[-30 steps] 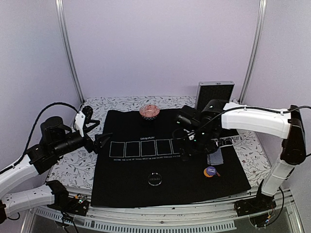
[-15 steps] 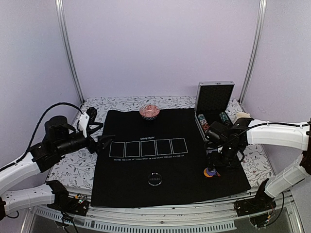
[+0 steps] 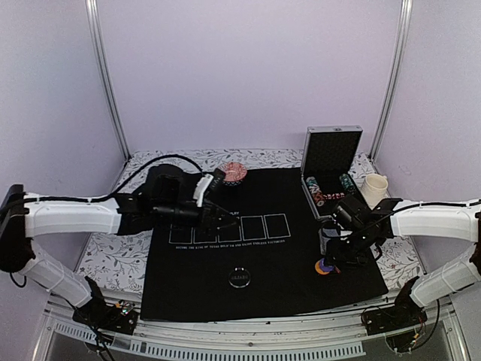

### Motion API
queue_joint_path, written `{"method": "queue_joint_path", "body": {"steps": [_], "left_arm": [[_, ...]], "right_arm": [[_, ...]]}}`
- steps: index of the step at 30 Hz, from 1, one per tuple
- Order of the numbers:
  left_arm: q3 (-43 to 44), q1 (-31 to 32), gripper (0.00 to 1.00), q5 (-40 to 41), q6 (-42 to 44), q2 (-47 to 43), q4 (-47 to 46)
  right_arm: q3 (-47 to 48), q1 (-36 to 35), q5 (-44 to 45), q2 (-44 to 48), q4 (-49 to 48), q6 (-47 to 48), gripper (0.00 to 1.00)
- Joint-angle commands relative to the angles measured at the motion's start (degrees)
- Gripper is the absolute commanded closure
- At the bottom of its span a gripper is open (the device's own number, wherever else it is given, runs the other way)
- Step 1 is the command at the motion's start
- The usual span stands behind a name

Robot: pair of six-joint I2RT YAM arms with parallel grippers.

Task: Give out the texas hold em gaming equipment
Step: Pick up the big blind button from the poker table mat.

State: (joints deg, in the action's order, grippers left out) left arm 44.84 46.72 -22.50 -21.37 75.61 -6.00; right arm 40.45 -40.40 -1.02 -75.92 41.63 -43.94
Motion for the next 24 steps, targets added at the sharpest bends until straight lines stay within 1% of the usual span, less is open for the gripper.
{"method": "queue_joint_path", "body": {"steps": [1, 5, 7, 9, 11, 15, 19, 20, 24], "left_arm": [[8.44, 6.62, 0.45, -4.33, -11.00, 13.84, -5.32], [16.51, 10.79, 0.50, -6.83, -15.46, 26.42, -7.04], [19.74, 11.75, 0.54, -7.56, -18.18, 31.51, -8.11], [21.70, 12.41, 0.56, -7.50, -20.89, 35.34, -10.95], [24.02, 13.07, 0.56, -6.54, -22.80, 39.78, -11.87], [29.49, 14.72, 0.55, -5.50, -23.72, 45.97, -11.23], [33.19, 15.53, 0.43, -3.61, -25.65, 50.48, -11.93], [33.67, 15.51, 0.42, -3.65, -26.40, 51.71, -12.28], [35.55, 15.66, 0.44, -4.41, -28.09, 54.90, -14.09]], "right_arm": [[-1.86, 0.83, -1.18, 0.93, -5.00, 2.38, 0.41], [-3.12, 1.33, -2.08, 1.48, -6.86, 3.71, 0.47], [-3.16, 1.54, -1.41, 1.50, -6.84, 4.11, 0.49], [-3.33, 1.76, -1.35, 1.54, -7.19, 4.51, 0.52], [-3.52, 1.86, -1.27, 1.77, -7.30, 4.94, 0.54], [-4.23, 2.03, -1.25, 3.03, -7.80, 5.31, 0.58], [-5.12, 2.41, -2.06, 3.61, -8.60, 6.02, 0.58], [-5.23, 2.51, -2.10, 3.60, -8.69, 6.12, 0.58], [-5.88, 2.70, -4.12, 3.42, -10.99, 6.66, 0.61]]}}
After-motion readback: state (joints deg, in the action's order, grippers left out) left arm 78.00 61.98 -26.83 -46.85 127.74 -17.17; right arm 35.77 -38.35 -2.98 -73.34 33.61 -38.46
